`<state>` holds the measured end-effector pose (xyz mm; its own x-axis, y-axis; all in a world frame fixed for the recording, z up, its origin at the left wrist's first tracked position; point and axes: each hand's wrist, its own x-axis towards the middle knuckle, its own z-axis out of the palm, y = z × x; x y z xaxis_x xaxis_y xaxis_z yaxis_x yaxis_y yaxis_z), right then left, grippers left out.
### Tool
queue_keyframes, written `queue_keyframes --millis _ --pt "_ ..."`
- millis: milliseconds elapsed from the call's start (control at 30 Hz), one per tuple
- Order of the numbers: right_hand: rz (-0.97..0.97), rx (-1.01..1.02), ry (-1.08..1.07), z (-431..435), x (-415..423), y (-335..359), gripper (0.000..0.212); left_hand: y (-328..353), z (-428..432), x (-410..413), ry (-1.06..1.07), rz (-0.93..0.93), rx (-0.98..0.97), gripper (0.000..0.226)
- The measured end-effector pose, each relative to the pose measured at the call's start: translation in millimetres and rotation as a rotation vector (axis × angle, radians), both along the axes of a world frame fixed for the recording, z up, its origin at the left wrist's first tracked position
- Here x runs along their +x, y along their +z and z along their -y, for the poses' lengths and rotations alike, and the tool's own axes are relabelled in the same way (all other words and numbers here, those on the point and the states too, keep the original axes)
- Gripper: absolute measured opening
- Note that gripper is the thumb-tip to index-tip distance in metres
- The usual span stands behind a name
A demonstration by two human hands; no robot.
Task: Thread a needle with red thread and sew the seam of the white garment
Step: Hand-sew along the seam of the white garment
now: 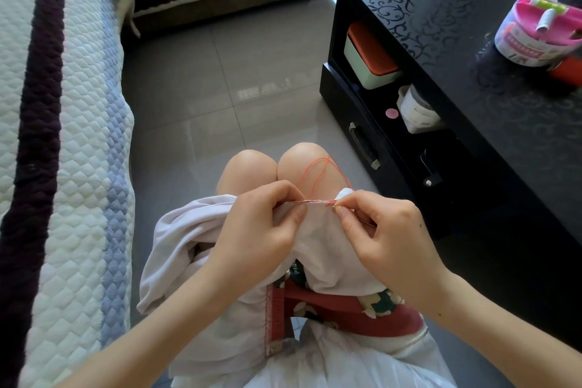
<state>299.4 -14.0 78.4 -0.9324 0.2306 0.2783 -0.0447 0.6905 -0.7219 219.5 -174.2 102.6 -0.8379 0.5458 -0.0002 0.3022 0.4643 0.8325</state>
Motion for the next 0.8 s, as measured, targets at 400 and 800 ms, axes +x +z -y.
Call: queue_keyframes --millis 400,800 --pt "0.098 -0.112 0.035 -3.9 -0.5 9.8 0.015 -4.0 -10.1 4.5 0.035 0.058 0.033 0.007" --pt "0.312 -0.590 0.128 -18.8 -5.1 22.3 0.012 1.8 -4.6 -2.3 -0.035 0.476 0.090 0.013"
